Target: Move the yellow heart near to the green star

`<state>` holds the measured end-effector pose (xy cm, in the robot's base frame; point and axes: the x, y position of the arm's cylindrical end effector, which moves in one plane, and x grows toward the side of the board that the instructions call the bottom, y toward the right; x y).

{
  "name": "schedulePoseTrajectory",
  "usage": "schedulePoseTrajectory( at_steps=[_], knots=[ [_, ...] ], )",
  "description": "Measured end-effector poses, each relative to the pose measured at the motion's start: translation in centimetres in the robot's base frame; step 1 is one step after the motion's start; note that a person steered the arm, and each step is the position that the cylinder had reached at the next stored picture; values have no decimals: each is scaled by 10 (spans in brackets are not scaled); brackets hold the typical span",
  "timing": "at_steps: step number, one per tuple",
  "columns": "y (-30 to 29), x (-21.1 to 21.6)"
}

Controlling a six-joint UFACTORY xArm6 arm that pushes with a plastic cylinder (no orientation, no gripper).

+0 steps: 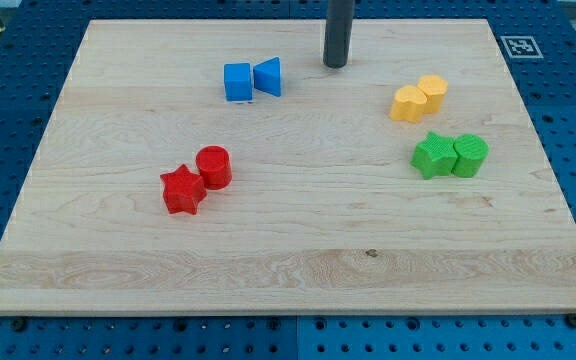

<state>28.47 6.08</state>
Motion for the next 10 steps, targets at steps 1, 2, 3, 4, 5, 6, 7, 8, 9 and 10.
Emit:
schedulePoseTrajectory(
  at_steps=[1,2,3,4,5,6,7,8,9,10],
  knots=[
    [17,0],
    [42,18],
    [63,33],
    [80,58],
    [83,71],
    [83,84],
    [88,100],
    [88,100],
    [91,103],
    [91,103]
  ],
)
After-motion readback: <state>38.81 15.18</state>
